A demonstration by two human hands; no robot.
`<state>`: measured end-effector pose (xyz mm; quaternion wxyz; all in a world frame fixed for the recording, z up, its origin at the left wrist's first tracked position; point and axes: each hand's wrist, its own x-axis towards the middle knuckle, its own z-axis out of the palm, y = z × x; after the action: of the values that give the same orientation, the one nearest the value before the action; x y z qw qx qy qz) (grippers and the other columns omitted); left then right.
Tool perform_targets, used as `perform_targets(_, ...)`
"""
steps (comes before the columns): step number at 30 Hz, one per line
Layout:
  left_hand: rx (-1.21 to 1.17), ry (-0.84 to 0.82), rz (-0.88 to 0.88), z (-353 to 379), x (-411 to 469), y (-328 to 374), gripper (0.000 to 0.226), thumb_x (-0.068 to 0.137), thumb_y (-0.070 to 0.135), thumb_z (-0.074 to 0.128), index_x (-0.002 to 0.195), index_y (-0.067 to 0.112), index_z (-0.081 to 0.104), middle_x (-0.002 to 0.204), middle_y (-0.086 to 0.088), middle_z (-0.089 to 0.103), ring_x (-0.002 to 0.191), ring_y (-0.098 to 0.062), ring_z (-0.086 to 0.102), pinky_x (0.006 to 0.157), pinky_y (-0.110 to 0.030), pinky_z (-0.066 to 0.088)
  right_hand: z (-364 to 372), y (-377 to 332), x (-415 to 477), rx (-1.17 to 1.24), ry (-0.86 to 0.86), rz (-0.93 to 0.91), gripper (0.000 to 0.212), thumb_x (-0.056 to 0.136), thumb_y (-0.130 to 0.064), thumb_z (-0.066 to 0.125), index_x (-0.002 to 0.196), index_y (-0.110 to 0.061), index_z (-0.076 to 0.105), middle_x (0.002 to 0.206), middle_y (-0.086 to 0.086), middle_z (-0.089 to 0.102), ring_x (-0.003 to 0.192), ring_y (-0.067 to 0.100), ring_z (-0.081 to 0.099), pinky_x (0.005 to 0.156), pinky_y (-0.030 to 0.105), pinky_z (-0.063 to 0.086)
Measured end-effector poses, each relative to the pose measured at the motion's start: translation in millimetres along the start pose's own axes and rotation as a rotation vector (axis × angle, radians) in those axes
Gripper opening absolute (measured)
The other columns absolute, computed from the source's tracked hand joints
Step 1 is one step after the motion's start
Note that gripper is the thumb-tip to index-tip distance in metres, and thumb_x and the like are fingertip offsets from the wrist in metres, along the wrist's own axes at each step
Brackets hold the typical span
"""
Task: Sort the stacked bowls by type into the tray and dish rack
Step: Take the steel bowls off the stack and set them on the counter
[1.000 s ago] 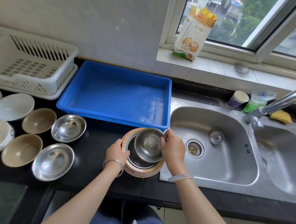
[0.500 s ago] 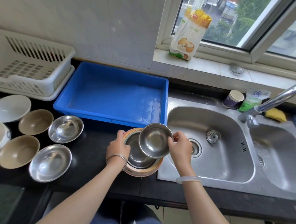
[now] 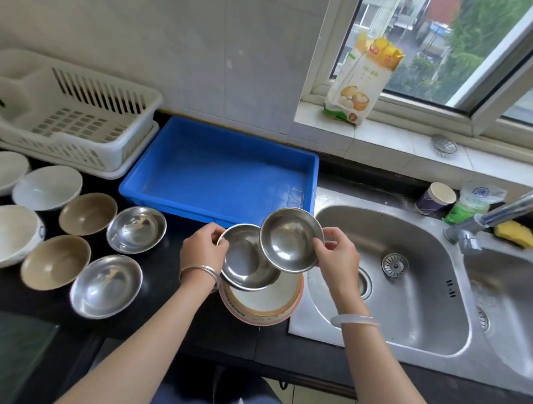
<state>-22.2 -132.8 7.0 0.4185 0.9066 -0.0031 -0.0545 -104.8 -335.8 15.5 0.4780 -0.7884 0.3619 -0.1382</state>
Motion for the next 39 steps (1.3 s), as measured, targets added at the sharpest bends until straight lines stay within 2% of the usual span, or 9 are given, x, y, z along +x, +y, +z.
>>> perform_targets(3, -0.025, 0.053, -0.021, -24, 4, -14, 0.011, 0.081, 0.007, 0.058, 0.088, 0.012, 0.065, 0.080, 0.004, 0.062, 0.075, -0.019, 0.058, 0.066, -0.026, 0.043, 13, -18, 8, 0.075, -0.093, -0.003, 0.008, 0.083, -0.017, 0.062, 0.083, -0.024, 0.064, 0.071, 0.006, 0.070, 0.056, 0.016, 0.062, 0.060, 0.035, 0.055)
perform_targets(6, -0.003, 0.093, -0.055, -43, 2, -37, 0.013, 0.082, 0.007, 0.059, 0.091, 0.012, 0.066, 0.084, 0.002, 0.062, 0.077, -0.017, 0.057, 0.068, -0.027, 0.041, 40, -36, 15, 0.050, -0.189, -0.026, 0.013, 0.084, -0.018, 0.062, 0.076, -0.028, 0.061, 0.070, 0.000, 0.069, 0.045, 0.007, 0.060, 0.051, 0.024, 0.051)
perform_targets(13, -0.023, 0.148, -0.262, -61, -15, -95, 0.017, 0.081, 0.003, 0.059, 0.095, 0.009, 0.067, 0.084, 0.000, 0.064, 0.077, -0.018, 0.056, 0.071, -0.028, 0.042, 127, -55, 17, -0.125, -0.377, -0.068, 0.010, 0.082, -0.016, 0.055, 0.078, -0.024, 0.058, 0.074, -0.003, 0.063, 0.070, 0.022, 0.063, 0.066, 0.035, 0.055)
perform_targets(16, -0.025, 0.158, -0.308, -60, -21, -111, 0.016, 0.081, 0.002, 0.059, 0.093, 0.009, 0.067, 0.083, 0.000, 0.063, 0.076, -0.016, 0.055, 0.068, -0.025, 0.039, 156, -56, 16, -0.243, -0.445, -0.073, 0.011, 0.084, -0.014, 0.052, 0.089, -0.015, 0.062, 0.080, 0.004, 0.063, 0.081, 0.028, 0.065, 0.077, 0.044, 0.056)
perform_targets(18, -0.025, 0.149, -0.330, -57, -23, -118, 0.015, 0.080, 0.002, 0.059, 0.090, 0.009, 0.067, 0.084, -0.003, 0.064, 0.077, -0.019, 0.057, 0.068, -0.025, 0.039, 169, -54, 16, -0.335, -0.483, -0.085, 0.018, 0.085, -0.012, 0.050, 0.096, -0.010, 0.063, 0.086, 0.010, 0.065, 0.087, 0.032, 0.064, 0.077, 0.040, 0.054)
perform_targets(23, -0.005, 0.144, -0.382, -51, -24, -126, 0.008, 0.082, 0.007, 0.058, 0.081, 0.011, 0.065, 0.081, -0.003, 0.068, 0.077, -0.022, 0.062, 0.066, -0.030, 0.048, 185, -50, 16, -0.489, -0.499, -0.116, 0.024, 0.083, -0.003, 0.045, 0.098, 0.003, 0.063, 0.097, 0.019, 0.066, 0.094, 0.037, 0.058, 0.069, 0.035, 0.042)
perform_targets(27, 0.039, 0.128, -0.362, -49, -20, -127, 0.009, 0.083, 0.007, 0.056, 0.081, 0.011, 0.064, 0.081, -0.003, 0.069, 0.076, -0.022, 0.061, 0.067, -0.035, 0.052, 193, -51, 15, -0.576, -0.537, -0.105, 0.019, 0.081, 0.001, 0.043, 0.090, 0.001, 0.060, 0.085, 0.014, 0.058, 0.077, 0.030, 0.048, 0.063, 0.029, 0.035)
perform_targets(33, 0.069, 0.123, -0.322, -47, -15, -131, 0.015, 0.085, 0.004, 0.055, 0.091, 0.011, 0.066, 0.094, -0.006, 0.066, 0.090, -0.026, 0.059, 0.079, -0.040, 0.051, 201, -51, 15, -0.613, -0.529, -0.086, 0.014, 0.082, 0.002, 0.042, 0.074, -0.006, 0.051, 0.075, 0.010, 0.053, 0.071, 0.029, 0.046, 0.061, 0.029, 0.035)
perform_targets(39, 0.064, 0.132, -0.285, -44, -12, -134, 0.017, 0.084, 0.001, 0.057, 0.092, 0.011, 0.068, 0.092, -0.005, 0.067, 0.086, -0.024, 0.060, 0.075, -0.037, 0.051, 207, -49, 13, -0.629, -0.542, -0.039, 0.018, 0.085, 0.000, 0.041, 0.070, -0.005, 0.050, 0.080, 0.014, 0.054, 0.071, 0.030, 0.048, 0.062, 0.031, 0.037)
